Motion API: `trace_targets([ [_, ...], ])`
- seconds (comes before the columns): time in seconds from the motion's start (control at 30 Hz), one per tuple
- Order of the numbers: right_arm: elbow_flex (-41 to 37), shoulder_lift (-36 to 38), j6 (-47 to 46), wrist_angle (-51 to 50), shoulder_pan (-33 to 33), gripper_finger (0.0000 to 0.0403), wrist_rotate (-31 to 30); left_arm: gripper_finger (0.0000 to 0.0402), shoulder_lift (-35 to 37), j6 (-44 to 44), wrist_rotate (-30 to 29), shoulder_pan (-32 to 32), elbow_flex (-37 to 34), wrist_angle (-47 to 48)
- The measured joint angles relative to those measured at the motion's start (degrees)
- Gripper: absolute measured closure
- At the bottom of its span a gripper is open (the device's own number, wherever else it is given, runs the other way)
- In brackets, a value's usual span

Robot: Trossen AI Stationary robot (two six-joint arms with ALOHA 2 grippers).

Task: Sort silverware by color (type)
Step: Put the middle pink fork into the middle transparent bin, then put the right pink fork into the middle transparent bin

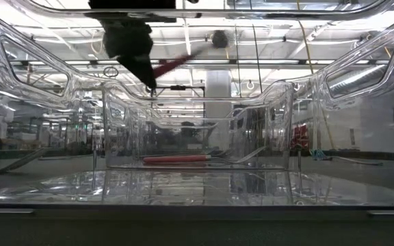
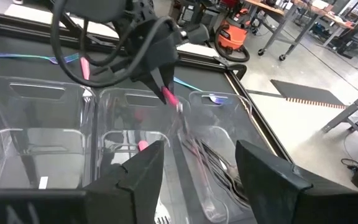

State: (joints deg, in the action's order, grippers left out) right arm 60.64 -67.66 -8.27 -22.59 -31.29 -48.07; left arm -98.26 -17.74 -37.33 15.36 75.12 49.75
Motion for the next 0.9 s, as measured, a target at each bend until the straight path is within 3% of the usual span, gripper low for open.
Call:
trace_targets([
  [0.17,0.0,0.0,0.1,0.0,0.0,0.0206,0.0,0.0324,0.0,-0.5,2.4,-1.8,-0.5,-2.1],
  [0.4,0.0,0.0,0.1,0.0,0.0,0.0206,0.1,0.035,0.0,0.0,5.0,-1.5,-0.5,-2.1],
  [0.9,0.0,0.0,-1.0,-0.1,-0.3,0.0206,0.4,0.0364,0.0,5.0,5.2,-0.8,-0.5,-2.2],
])
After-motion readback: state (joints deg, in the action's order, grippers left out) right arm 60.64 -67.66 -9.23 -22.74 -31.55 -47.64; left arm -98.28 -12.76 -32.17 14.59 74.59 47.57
